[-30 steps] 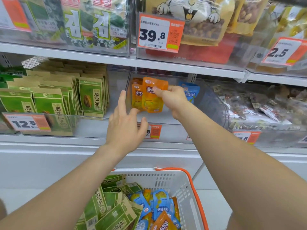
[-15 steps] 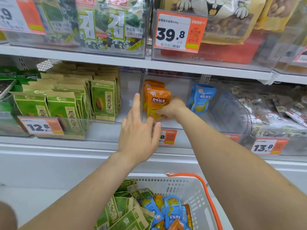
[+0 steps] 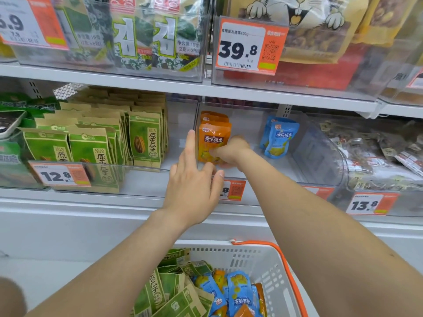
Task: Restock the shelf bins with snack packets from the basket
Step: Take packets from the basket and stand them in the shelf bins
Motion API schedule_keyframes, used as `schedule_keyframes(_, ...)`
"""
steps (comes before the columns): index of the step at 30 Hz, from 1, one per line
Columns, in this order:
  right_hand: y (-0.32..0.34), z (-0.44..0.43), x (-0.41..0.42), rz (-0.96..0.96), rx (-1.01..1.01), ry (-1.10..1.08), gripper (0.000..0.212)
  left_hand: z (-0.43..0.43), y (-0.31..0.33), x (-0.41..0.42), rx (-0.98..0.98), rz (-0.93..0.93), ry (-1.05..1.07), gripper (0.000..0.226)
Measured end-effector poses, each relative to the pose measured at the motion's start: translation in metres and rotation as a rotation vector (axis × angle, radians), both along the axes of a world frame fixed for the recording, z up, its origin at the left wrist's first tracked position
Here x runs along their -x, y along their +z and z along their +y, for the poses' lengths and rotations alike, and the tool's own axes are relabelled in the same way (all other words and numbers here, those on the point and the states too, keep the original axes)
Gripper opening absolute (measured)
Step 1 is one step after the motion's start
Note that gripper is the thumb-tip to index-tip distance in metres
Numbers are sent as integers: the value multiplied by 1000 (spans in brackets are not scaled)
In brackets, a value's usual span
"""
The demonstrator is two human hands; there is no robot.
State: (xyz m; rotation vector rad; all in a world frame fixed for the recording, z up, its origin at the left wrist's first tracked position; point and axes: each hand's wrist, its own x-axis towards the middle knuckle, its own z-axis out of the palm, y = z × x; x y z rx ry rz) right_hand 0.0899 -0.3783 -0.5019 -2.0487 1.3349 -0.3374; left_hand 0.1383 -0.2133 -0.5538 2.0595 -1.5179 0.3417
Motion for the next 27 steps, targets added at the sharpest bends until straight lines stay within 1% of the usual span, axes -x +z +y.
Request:
schedule_keyframes(2,2,3,5,22,-42,9,32,0,0,-1,-19,9,-7,47)
schedule_keyframes(4,8,9,12,63,-10,13,31,0,-1,-2,-27,30,-25,43)
schedule_keyframes(6,15,18,22,107,162,33,27,0,-2,-4,-22,70,-53,38)
schedule_keyframes(9,26,38,41,203,537,120,11,2,-5,-4,58,151,-101,32)
schedule_keyframes(11,32,54,54,274,723,200,12,8,-7,3,153,161,-97,31)
schedule_keyframes(12,34,63,60,288,783,246,15,13,-8,7,198,113,-70,30)
schedule_keyframes(14,41,80,72,287,851,387,16,21,-8,12,252,-60,-24,25)
schedule_keyframes(16,45,96,82,335,808,575,15,29,-11,13,260,-218,-81,19)
schedule_keyframes(18,46,109,92,462,613,697,19,36,-19,9,221,-300,-177,13)
schedule_keyframes(20,37,116,103,608,390,755,22,44,-31,8,109,-315,-229,8)
schedule_keyframes(22,18,119,114,720,284,788,21,49,-44,11,-60,-297,-281,8)
schedule_keyframes(24,-6,121,124,804,260,812,19,53,-51,18,-278,-271,-346,10)
schedule_keyframes(27,-44,128,132,947,248,862,19,58,-57,29,-637,-262,-371,18)
